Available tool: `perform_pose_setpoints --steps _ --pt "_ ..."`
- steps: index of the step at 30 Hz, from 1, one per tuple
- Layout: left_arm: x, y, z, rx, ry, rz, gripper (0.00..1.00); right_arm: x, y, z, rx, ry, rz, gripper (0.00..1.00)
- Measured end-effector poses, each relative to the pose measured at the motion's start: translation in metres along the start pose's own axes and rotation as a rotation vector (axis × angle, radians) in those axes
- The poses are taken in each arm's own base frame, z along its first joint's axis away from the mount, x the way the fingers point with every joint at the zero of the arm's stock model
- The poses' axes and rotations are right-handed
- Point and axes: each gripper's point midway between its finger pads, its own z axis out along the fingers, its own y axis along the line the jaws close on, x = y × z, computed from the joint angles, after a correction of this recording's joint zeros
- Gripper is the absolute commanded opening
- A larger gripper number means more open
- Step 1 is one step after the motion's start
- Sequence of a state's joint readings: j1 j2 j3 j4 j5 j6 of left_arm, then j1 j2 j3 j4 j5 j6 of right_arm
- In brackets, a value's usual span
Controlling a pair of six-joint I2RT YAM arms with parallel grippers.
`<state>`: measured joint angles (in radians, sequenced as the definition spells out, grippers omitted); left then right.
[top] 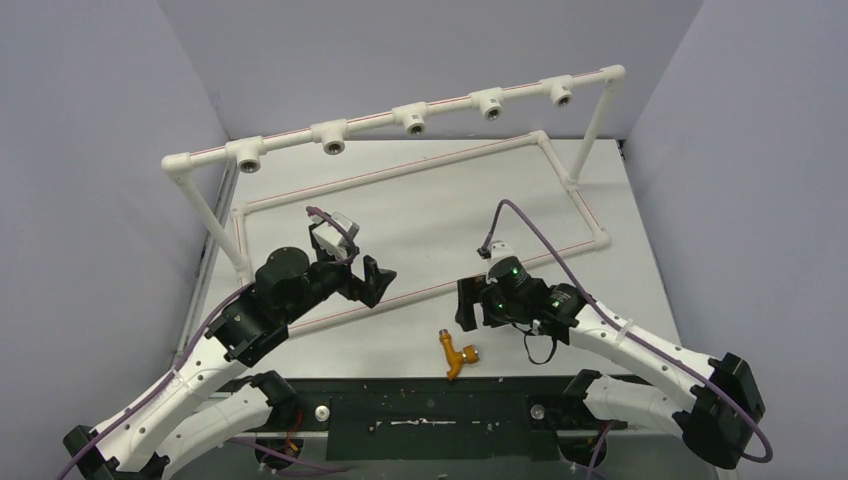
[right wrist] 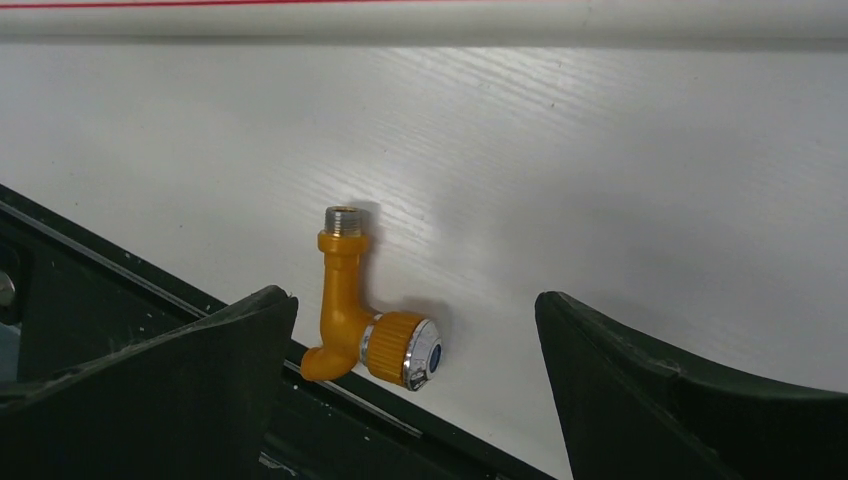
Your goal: Install the water faucets
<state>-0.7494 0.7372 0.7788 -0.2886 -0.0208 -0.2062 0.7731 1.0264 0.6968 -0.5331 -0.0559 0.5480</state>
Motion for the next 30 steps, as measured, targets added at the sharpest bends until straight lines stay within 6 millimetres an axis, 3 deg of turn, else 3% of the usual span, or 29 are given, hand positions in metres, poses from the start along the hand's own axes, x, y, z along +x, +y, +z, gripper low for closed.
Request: perform_pose_setpoints --steps 18,30 --pt "0.007 0.003 0.006 0.001 0.031 -0.005 0.97 0.089 0.028 0.024 0.153 0.225 -0.074 0.92" --pt "0.001 0.001 0.001 0.010 0.007 -0.007 0.97 0.098 0.032 0.031 0.328 0.180 -0.029 0.88"
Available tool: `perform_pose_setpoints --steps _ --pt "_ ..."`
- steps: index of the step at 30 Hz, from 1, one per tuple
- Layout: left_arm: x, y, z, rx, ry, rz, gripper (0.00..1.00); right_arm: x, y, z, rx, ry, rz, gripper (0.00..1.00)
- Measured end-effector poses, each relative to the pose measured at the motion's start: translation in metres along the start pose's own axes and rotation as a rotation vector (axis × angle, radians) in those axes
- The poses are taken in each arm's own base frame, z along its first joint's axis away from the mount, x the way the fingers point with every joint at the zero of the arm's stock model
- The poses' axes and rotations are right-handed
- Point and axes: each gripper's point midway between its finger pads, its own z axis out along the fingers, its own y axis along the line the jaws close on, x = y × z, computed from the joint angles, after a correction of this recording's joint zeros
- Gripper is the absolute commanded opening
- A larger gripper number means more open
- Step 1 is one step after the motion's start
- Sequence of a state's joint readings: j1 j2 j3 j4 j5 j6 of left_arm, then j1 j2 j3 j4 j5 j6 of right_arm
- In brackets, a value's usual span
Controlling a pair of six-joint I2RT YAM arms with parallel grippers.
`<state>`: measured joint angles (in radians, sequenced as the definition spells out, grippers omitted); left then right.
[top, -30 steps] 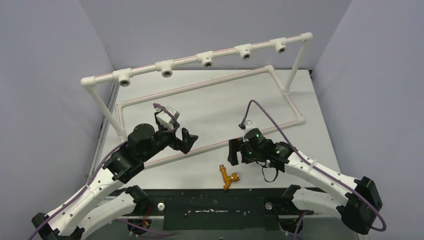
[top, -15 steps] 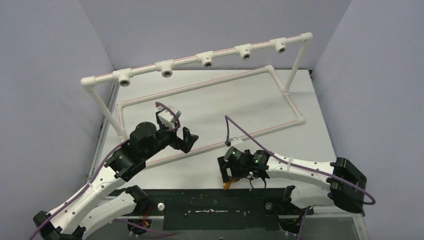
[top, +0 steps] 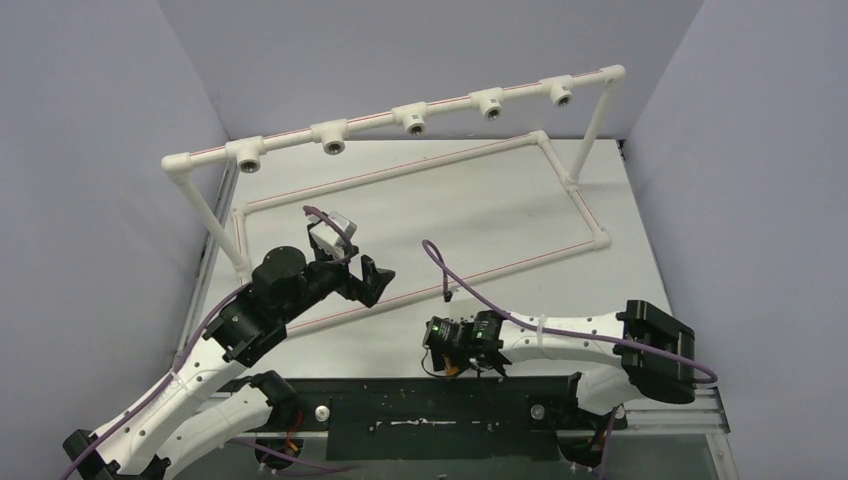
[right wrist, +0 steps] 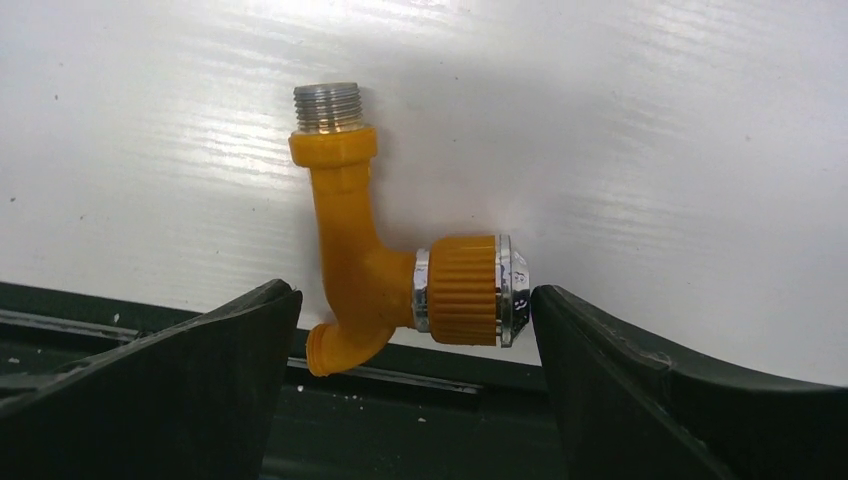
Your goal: Install the water faucets
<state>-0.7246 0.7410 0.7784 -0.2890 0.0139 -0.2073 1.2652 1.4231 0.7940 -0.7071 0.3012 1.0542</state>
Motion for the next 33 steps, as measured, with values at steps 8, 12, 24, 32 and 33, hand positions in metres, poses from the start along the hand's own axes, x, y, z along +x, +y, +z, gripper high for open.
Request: perform_pose_setpoints --steps 8,12,24,32,33 --pt "-0.007 -0.002 -0.007 0.008 -0.030 -0.003 0.97 -0.005 0.004 0.006 0.065 -0.035 0.020 0.86" --pt "-0.008 -0.003 -0.007 0.010 -0.033 -0.008 0.97 -0.003 0.003 0.011 0.088 -0.032 0.015 0.86" --pt "-0.007 -0.003 -0.008 0.010 -0.032 -0.014 0.97 0.004 0.003 0.017 0.109 -0.025 0.001 0.59" --pt "-0.007 0.001 -0.008 -0.011 -0.035 -0.026 0.97 0.002 0.001 0.018 0.089 -0.058 0.007 0.00" --pt "-0.007 0.002 -0.008 -0.018 -0.035 -0.029 0.97 0.002 0.001 0.018 0.087 -0.062 0.005 0.00"
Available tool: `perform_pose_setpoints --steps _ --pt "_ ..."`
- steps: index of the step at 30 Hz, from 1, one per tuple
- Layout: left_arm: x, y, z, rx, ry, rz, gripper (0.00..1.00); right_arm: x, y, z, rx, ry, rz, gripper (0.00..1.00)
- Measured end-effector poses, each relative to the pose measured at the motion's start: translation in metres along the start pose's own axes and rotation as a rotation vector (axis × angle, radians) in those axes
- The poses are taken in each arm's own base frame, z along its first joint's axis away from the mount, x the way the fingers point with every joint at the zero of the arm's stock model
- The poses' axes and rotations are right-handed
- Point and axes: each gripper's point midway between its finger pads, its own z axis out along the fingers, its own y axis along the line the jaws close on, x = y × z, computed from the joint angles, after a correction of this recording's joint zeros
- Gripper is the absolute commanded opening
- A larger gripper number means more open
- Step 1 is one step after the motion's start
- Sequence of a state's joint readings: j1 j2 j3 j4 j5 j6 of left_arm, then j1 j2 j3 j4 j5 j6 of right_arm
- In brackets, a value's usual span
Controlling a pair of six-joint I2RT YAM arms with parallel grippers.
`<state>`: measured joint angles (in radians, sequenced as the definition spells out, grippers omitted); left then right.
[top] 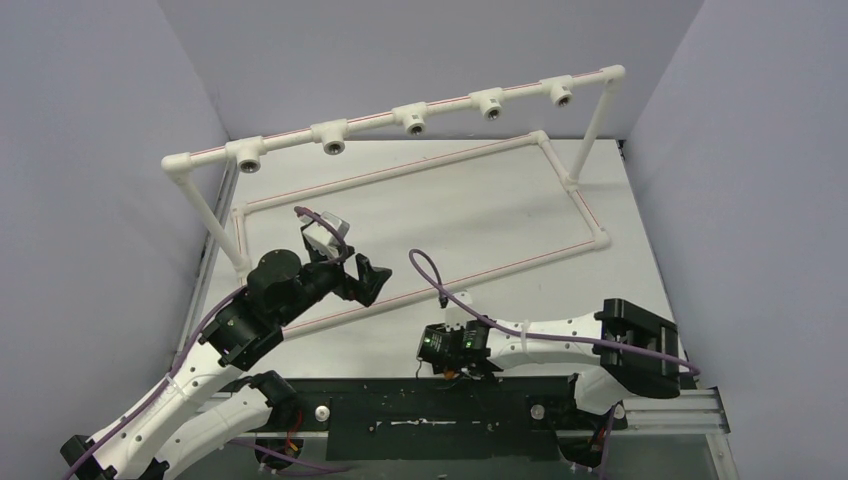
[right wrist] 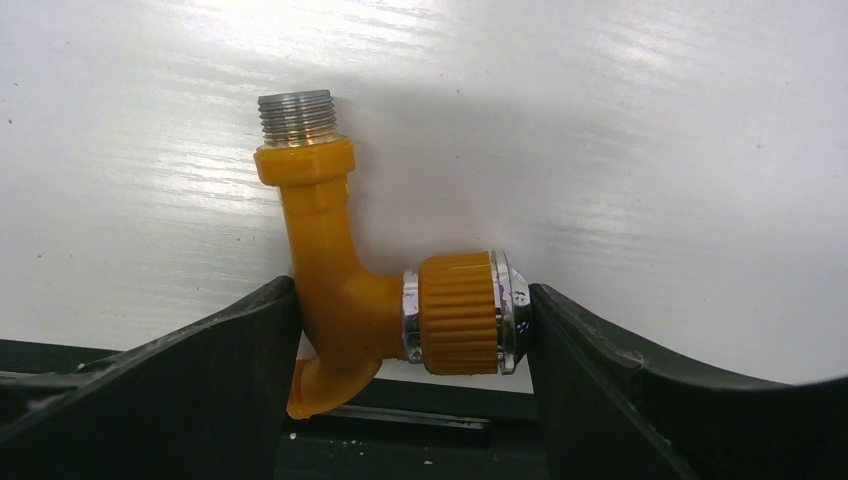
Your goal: Install the water faucets
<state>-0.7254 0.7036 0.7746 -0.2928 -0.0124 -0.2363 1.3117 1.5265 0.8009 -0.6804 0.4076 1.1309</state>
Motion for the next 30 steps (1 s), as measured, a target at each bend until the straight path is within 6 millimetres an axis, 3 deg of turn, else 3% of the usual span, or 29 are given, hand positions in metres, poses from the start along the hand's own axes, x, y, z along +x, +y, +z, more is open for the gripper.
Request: perform_pose_setpoints --steps 7,15,19,25,30 --pt "0.013 0.013 0.002 -0.079 0.035 -0.060 0.97 -0.005 -0.011 -0.006 -0.034 -0.049 -0.046 0.00" --pt "0.055 0.024 0.014 -0.164 0.193 -0.139 0.97 -0.053 0.006 -0.045 -0.273 -0.285 -0.129 0.00" --pt "0.071 0.015 0.018 -0.128 0.266 -0.198 0.97 -0.074 0.017 -0.061 -0.369 -0.419 -0.233 0.00" --pt "0.095 -0.007 0.015 -0.012 0.369 -0.334 0.97 -0.086 0.027 -0.078 -0.494 -0.591 -0.409 0.00" --pt "0.093 -0.025 0.008 0.122 0.377 -0.458 0.90 -0.098 0.036 -0.099 -0.566 -0.722 -0.549 0.00"
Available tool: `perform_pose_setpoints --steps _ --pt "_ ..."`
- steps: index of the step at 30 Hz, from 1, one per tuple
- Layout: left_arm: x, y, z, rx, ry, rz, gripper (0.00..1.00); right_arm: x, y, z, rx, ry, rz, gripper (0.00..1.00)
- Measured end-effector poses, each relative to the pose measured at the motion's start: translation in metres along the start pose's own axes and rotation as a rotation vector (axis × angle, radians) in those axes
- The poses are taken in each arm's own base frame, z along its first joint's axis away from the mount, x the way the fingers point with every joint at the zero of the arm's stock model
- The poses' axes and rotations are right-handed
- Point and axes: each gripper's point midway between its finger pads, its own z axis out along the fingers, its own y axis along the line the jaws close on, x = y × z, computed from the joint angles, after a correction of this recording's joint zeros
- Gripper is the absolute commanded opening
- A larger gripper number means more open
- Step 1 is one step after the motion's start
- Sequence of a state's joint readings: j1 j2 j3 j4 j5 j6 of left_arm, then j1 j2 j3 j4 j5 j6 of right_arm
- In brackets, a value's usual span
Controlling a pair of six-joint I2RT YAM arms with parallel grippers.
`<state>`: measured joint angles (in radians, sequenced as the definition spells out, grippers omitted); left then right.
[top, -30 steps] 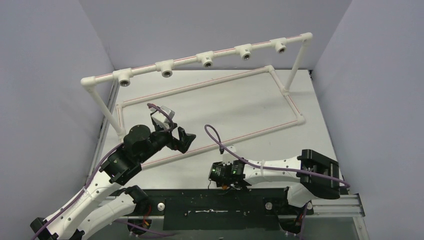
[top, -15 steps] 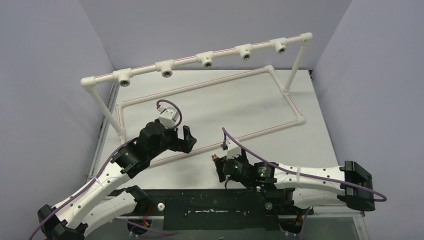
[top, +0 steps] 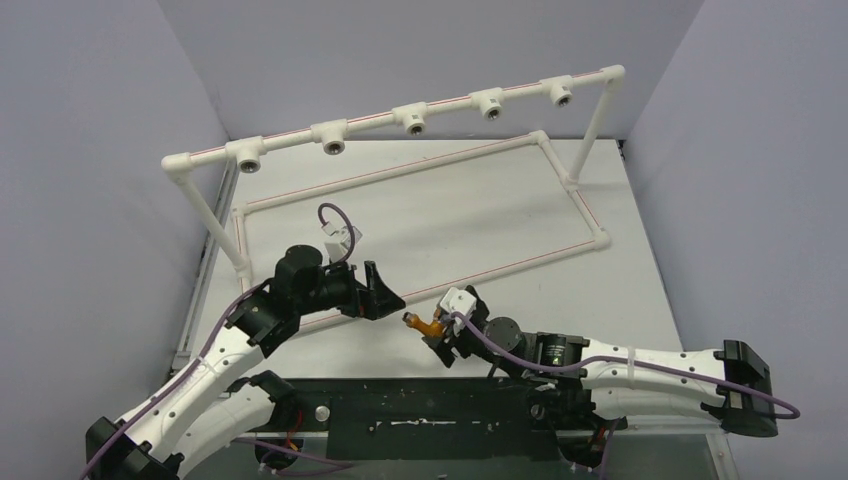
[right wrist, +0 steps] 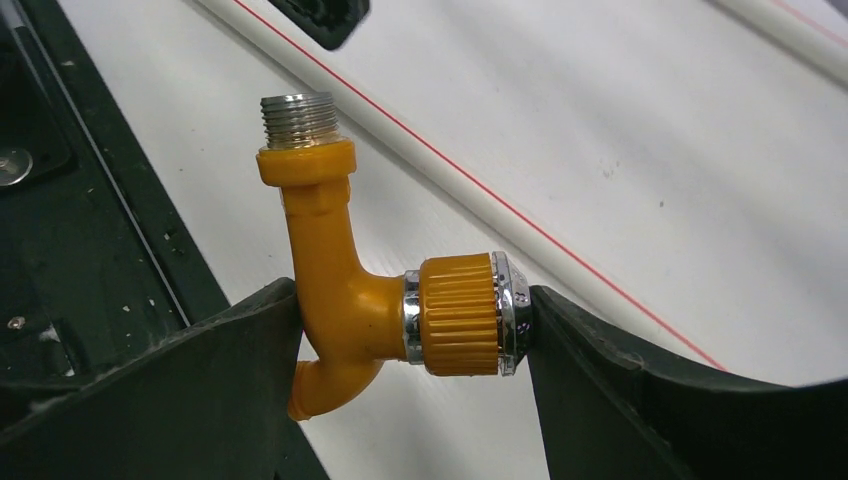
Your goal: Install the water faucets
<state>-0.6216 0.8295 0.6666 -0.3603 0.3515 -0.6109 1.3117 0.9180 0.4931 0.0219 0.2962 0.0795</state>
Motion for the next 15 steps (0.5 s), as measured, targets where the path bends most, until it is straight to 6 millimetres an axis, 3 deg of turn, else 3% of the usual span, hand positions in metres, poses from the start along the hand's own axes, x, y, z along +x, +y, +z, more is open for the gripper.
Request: perform_pose_setpoints --steps 3,10,15 --pt "0.002 -0.010 -0.002 0.098 0.011 -0.051 0.87 -0.016 0.007 0.000 -0.062 -0.062 -0.074 0.00" --pt "0.012 -0.039 -0.009 0.282 0.080 -0.082 0.80 -0.024 0.018 0.002 -0.139 -0.090 -0.187 0.00" --pt "0.016 -0.053 -0.016 0.362 0.115 -0.065 0.77 -0.040 0.022 0.007 -0.154 -0.104 -0.223 0.00"
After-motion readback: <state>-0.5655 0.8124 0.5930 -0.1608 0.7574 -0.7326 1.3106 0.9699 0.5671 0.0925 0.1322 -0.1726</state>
